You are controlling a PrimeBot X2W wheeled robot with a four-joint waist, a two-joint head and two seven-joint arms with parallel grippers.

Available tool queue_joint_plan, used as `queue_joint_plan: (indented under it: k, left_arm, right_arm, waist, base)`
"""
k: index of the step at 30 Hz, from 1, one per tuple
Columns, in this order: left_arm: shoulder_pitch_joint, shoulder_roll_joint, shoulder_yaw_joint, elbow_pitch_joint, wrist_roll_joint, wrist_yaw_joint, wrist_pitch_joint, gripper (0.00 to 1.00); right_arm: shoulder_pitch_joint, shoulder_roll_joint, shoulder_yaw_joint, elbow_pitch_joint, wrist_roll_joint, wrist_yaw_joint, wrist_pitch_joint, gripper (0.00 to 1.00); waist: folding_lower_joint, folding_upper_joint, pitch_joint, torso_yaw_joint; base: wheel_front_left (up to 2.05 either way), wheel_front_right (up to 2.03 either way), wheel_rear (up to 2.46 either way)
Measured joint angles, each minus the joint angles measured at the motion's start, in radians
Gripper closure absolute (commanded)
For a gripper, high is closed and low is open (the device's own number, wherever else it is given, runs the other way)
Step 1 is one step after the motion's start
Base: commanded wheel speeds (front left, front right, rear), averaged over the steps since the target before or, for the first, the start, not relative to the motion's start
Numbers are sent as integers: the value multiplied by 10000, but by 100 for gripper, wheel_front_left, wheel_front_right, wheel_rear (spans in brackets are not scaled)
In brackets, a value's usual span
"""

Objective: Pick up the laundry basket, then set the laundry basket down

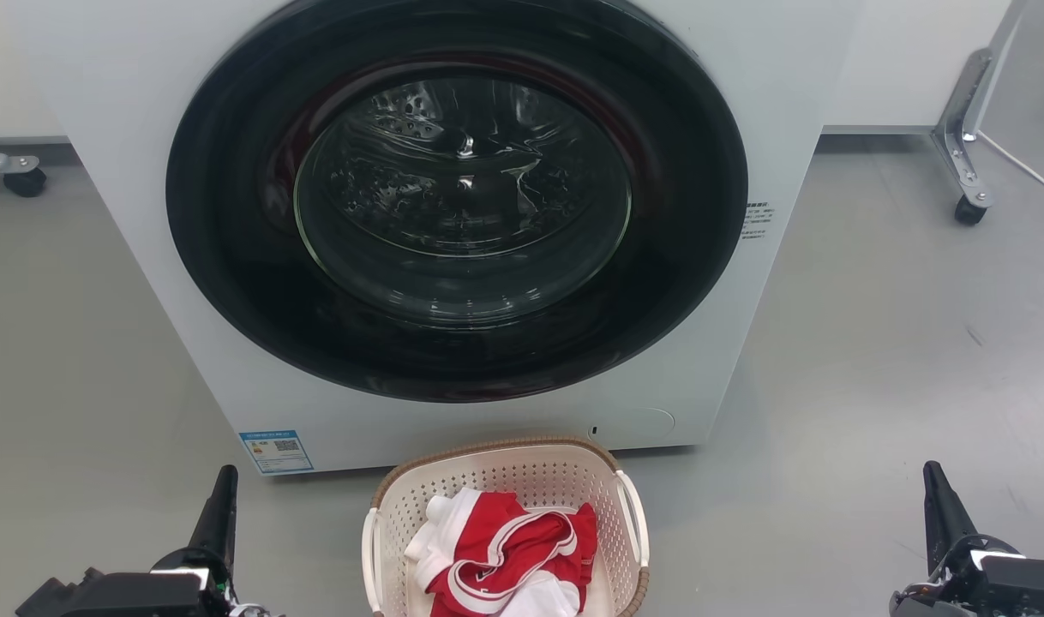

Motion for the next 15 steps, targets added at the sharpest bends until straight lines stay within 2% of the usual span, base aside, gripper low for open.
queue_joint_plan:
  k: [15]
  left_arm:
    - [0,0,0,2,-2,0,0,100]
  right_arm:
    - [0,0,0,0,0,0,0,100]
  waist:
    - [0,0,0,0]
  base:
    - [0,0,0]
